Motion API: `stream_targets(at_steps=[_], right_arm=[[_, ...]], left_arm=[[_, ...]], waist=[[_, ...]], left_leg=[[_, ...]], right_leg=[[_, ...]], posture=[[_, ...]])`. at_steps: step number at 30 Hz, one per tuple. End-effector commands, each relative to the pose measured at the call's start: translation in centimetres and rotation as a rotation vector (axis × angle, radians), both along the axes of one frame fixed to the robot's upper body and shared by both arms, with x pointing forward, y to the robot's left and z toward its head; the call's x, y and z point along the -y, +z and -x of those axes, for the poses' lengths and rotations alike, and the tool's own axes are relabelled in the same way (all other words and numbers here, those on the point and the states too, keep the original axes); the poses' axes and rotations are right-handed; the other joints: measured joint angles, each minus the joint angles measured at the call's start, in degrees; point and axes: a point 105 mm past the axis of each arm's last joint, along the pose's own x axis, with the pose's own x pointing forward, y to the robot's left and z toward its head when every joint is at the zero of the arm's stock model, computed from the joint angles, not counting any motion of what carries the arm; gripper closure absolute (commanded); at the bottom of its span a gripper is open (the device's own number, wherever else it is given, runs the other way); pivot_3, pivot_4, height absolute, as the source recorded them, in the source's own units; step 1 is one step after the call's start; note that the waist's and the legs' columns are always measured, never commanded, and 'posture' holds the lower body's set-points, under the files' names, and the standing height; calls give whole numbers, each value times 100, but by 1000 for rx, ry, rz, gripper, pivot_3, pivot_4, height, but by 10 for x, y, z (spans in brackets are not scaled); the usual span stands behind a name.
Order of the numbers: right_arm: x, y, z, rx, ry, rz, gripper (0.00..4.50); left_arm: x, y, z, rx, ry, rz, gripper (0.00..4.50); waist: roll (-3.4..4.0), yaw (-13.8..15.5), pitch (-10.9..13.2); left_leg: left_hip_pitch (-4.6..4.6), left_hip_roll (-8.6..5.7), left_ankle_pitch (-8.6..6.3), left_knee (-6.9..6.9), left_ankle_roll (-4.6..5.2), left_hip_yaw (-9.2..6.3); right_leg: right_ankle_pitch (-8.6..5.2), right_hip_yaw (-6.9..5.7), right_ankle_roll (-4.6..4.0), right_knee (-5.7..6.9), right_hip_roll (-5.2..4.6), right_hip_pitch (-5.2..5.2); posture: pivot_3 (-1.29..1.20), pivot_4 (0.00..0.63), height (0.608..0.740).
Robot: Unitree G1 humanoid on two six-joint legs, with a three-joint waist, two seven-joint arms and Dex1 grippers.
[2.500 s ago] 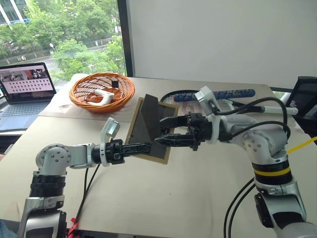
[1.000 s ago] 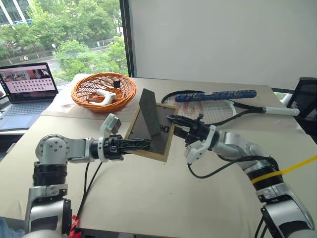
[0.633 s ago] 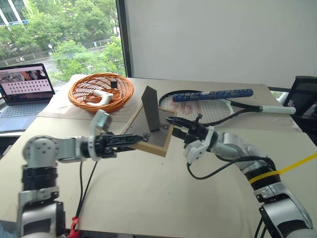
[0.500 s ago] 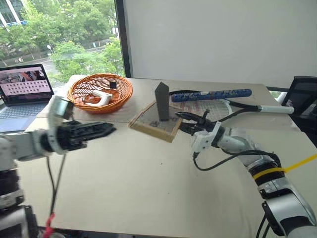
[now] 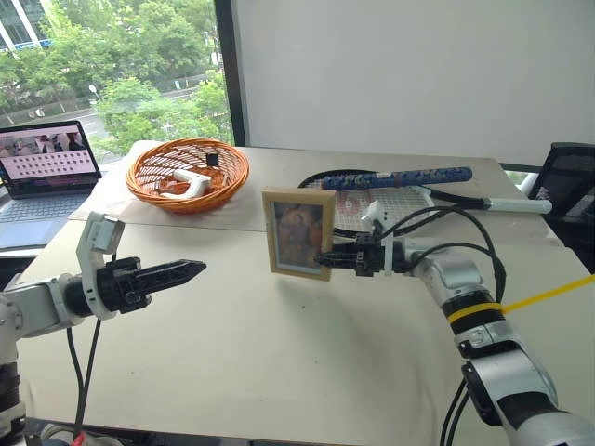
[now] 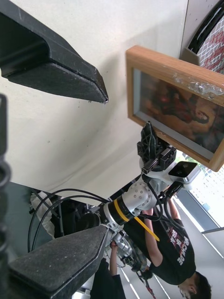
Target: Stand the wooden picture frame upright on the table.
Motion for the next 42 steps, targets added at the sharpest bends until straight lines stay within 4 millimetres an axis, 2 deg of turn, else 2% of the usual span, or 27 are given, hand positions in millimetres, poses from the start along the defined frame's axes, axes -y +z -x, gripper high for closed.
stream_targets(at_steps=[1,3,5,13,17,19,20,25,26,29,33,38,42], right_arm=[[-6,-3,2,-102,19,-67,3267],[-8,-19,7,-118,44,-37,3268],[-11,-26,12,-133,57,-58,3269],[-16,-45,27,-221,71,-72,3274],[-15,-47,23,-200,1,-63,3275],[-13,-37,20,-175,-29,-83,2250],[-10,-32,19,-168,-42,-97,1995],[21,-16,27,-118,-99,-81,214],[30,-16,30,-107,-119,-67,101],[58,-9,44,-73,-182,-69,101],[85,0,61,143,-320,-21,101],[105,2,77,391,-552,23,101],[109,-7,87,385,-678,16,101]], left_arm=[[2,6,3,72,11,-20,0],[4,2,4,81,11,-33,0],[5,0,4,85,14,-39,0],[5,0,1,98,16,-40,0],[6,-5,-3,106,26,-70,0],[5,-5,-7,164,54,-68,0],[5,-4,-8,188,62,-66,0],[-3,-19,-13,197,101,-137,0],[-5,-23,-15,203,118,-159,0],[-14,-39,-25,232,226,-254,0],[-21,-51,-36,328,384,-308,0],[-21,-73,-41,387,498,-396,0],[-13,-90,-38,410,496,-454,0]], waist=[[0,-10,0],[-1,-25,0],[-1,-38,-1],[-3,-49,-2],[-3,-58,-2],[-4,-55,-3],[-4,-46,-3],[-3,10,-2],[-4,27,-2],[-5,86,-3],[-5,121,-4],[-8,105,-7],[-7,99,-9]], left_leg=[[0,0,0,0,0,0],[0,0,0,0,0,0],[1,0,0,-1,0,0],[1,0,-1,1,0,0],[1,0,-2,0,1,0],[2,0,-2,0,1,0],[2,0,-2,0,1,0],[-10,0,-2,0,1,2],[-11,0,-2,0,1,2],[-11,0,-4,0,4,4],[-12,0,-8,0,10,7],[-12,0,-9,0,12,6],[-9,0,-9,7,12,7]], right_leg=[[0,0,0,0,0,0],[0,0,-1,0,0,0],[-1,0,0,0,1,0],[-1,0,0,0,1,1],[-2,1,0,0,1,1],[-2,1,-1,0,1,1],[-2,1,-1,0,1,1],[-3,1,0,-2,0,-7],[-3,1,0,-5,0,-7],[-3,1,0,-11,0,-7],[-4,4,0,-19,-2,-5],[-4,6,1,-22,0,-4],[-3,8,1,-22,-1,0]], posture=[[0,150,705],[0,150,705],[0,150,705],[0,150,705],[0,150,705],[0,150,705],[0,150,705],[0,150,705],[0,150,705],[0,150,705],[0,150,705],[0,150,705],[0,150,705]])
